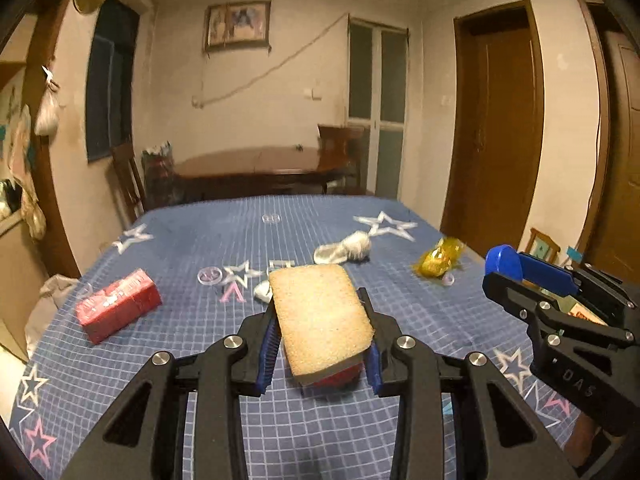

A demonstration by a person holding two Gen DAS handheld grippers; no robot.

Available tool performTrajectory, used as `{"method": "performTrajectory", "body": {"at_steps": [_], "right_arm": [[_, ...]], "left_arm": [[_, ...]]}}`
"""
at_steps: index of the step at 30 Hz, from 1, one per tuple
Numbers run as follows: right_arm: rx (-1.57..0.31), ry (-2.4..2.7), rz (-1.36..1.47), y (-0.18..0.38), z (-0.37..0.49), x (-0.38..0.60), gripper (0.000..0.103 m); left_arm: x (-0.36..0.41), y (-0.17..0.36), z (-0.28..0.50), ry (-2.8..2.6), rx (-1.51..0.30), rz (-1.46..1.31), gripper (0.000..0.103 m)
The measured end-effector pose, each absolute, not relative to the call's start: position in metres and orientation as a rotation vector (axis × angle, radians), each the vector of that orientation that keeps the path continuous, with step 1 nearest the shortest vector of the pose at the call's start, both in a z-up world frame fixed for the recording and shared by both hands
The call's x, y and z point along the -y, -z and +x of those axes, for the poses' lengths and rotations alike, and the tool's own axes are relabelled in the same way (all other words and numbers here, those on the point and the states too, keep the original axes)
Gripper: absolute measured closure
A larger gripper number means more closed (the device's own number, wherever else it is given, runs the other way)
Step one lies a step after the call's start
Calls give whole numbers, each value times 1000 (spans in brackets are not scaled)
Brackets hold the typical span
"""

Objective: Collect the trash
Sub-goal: 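Lift the sponge and blue cap and carry them over the green bin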

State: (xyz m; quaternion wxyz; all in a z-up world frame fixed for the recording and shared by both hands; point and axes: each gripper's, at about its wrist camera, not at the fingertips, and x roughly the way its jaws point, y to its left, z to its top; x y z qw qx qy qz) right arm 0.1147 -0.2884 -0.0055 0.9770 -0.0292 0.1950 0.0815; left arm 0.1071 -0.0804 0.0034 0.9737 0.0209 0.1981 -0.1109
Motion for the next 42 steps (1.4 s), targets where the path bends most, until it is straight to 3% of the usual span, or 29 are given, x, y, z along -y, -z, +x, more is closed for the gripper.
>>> {"method": "performTrajectory", "body": {"at_steps": [21,42], "right_arm": [[-273,-34,-10,-23,52,351,65],[-359,250,3,-19,18,497,65]], "left_arm": [[150,-46,49,306,-279,49,66],[342,-41,63,608,-335,118,66]]}}
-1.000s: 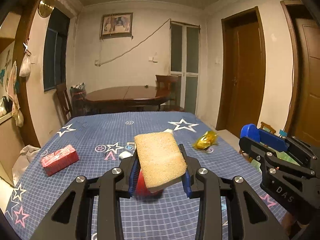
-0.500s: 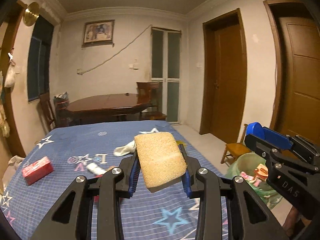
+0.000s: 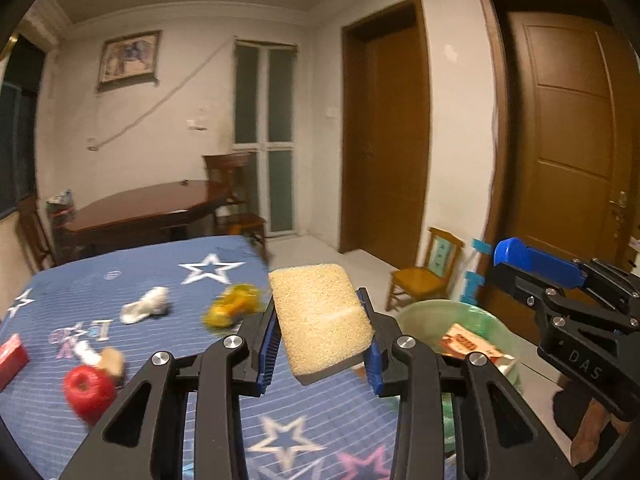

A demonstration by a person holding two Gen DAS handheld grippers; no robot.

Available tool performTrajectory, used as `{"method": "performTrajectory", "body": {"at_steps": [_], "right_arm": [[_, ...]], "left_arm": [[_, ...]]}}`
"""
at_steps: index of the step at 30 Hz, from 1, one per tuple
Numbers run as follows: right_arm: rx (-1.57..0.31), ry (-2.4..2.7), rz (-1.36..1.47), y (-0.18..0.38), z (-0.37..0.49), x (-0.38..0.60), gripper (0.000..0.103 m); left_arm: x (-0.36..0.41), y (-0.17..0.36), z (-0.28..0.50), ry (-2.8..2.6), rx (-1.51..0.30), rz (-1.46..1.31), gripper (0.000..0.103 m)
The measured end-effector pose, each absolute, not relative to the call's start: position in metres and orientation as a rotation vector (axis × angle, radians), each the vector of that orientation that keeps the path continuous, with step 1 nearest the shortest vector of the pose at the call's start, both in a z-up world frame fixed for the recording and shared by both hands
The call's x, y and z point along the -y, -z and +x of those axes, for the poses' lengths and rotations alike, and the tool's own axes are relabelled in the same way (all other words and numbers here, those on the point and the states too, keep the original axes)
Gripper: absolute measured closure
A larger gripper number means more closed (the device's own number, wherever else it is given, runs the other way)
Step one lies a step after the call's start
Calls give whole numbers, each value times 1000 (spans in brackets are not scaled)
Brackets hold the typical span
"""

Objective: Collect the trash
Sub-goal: 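Lift the sponge and blue cap and carry them over the green bin, then open both tools over the green bin to drop sponge and cap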

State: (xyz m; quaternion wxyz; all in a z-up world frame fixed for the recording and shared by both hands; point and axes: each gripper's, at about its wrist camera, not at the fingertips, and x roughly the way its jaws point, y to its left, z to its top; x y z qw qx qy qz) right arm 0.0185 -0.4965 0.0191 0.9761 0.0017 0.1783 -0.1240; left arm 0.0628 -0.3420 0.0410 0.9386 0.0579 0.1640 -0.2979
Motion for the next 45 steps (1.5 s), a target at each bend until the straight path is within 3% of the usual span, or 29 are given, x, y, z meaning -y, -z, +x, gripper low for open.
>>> {"method": "performTrajectory", "body": {"at_steps": [12,19,29,45], "right_arm": [[-627,273,110,20,40,595,65],[-744,266,180,53,56,630,65],[-780,262,204,64,64,645,65],[-781,259,205,67,63,648,65]], "left_arm": [[486,2,109,833,-570,216,66],[527,45,137,843,-668,280,66],[550,74,150,839,-702,315,66],[545,74,157,839,-708,305,66]]}}
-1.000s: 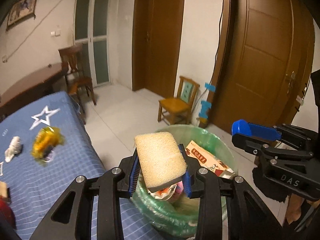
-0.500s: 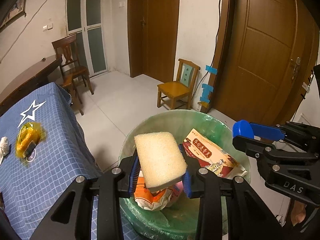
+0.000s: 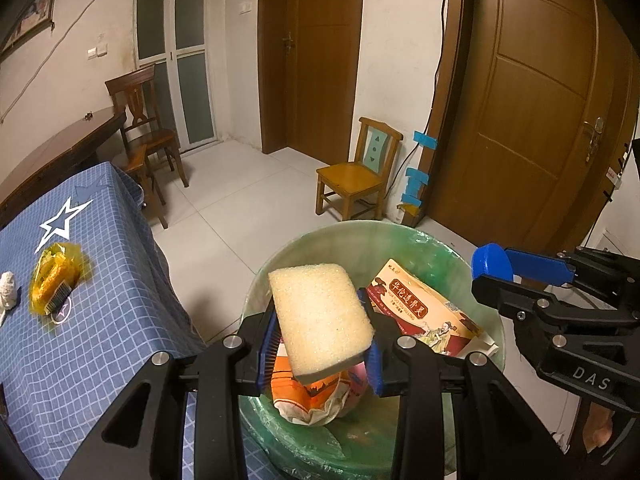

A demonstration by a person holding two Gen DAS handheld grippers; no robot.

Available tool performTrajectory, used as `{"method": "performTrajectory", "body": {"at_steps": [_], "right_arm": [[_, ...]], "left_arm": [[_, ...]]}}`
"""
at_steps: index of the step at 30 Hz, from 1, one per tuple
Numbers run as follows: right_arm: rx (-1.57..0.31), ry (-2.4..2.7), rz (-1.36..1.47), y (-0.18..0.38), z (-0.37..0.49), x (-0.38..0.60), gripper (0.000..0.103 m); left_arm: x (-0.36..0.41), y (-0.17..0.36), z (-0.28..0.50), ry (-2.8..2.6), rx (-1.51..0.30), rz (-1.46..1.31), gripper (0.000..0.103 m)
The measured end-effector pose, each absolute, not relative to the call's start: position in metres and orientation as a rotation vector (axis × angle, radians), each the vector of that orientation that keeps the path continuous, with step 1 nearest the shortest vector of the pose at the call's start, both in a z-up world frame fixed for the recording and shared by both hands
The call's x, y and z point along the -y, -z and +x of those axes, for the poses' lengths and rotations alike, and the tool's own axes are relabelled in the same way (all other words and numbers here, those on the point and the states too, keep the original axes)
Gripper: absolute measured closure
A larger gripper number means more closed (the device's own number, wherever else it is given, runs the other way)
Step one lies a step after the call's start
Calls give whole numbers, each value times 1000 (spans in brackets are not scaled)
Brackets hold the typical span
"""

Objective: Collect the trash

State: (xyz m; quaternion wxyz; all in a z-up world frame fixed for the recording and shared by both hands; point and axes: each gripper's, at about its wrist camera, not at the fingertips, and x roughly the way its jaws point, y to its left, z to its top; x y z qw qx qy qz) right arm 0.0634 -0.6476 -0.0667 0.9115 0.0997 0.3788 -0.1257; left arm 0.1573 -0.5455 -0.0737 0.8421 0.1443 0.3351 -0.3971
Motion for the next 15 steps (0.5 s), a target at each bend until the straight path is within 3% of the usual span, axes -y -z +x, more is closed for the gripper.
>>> {"method": "performTrajectory", "body": {"at_steps": [6,9,15], "right_arm": [[-783,255,206,66,64,647,64],[-770,252,215,66,63,650,48],[-739,262,237,60,54,652,48]], "left_arm": [[543,72,160,818,-702,311,63],[542,70,162,799,-701,314,34],[532,69,168,773,-699,298,32]]}}
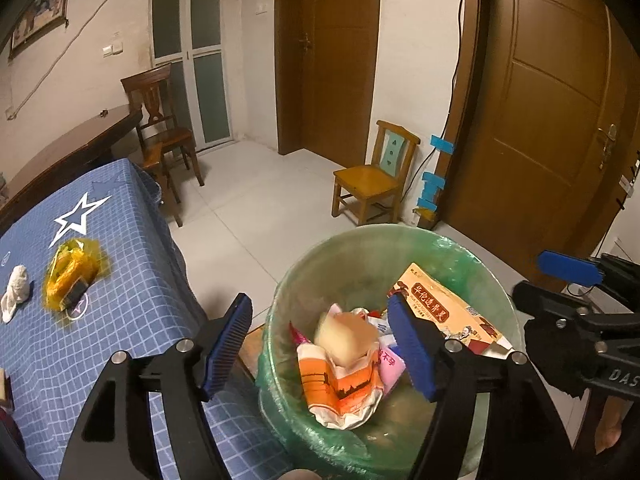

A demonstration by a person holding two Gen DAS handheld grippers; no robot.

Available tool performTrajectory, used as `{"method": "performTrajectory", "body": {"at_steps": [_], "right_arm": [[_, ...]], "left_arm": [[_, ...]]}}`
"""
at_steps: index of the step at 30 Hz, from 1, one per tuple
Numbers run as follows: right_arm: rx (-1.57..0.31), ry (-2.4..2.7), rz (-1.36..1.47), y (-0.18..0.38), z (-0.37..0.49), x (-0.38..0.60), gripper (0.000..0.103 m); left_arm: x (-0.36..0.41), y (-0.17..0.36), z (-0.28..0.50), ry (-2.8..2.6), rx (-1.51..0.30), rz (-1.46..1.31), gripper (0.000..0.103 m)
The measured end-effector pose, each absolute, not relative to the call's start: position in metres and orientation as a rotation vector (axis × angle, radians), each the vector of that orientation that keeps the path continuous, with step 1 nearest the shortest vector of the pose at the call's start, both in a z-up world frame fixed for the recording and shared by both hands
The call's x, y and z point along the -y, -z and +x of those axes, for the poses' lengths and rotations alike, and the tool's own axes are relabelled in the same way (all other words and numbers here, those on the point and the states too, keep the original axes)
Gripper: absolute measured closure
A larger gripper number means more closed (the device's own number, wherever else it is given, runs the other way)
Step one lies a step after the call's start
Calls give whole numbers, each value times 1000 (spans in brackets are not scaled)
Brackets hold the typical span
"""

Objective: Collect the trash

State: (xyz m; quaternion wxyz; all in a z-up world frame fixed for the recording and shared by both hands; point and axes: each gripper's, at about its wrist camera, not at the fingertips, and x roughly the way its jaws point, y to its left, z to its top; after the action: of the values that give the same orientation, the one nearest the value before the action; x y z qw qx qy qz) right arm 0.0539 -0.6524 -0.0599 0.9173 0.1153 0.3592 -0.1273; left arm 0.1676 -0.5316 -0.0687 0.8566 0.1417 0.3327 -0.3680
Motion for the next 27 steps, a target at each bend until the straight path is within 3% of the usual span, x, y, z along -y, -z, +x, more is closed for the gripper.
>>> {"method": "performTrajectory", "body": {"at_steps": [3,8,11,16,27], "right_arm": [[-693,271,231,49,37,643,46],[-520,335,143,24,-24,589,31],[-425,351,125,19,-62,557,24],[-355,377,104,16,-112,512,10],[-291,430,161,22,-173,476,9]], "left_arm": [[517,61,161,767,-669,289,30],[463,23,112,699,-457,262,4],[419,6,73,625,-305,226,4],[365,2,19,663,-270,197,4],[310,5,-57,682,-235,224,4]]}}
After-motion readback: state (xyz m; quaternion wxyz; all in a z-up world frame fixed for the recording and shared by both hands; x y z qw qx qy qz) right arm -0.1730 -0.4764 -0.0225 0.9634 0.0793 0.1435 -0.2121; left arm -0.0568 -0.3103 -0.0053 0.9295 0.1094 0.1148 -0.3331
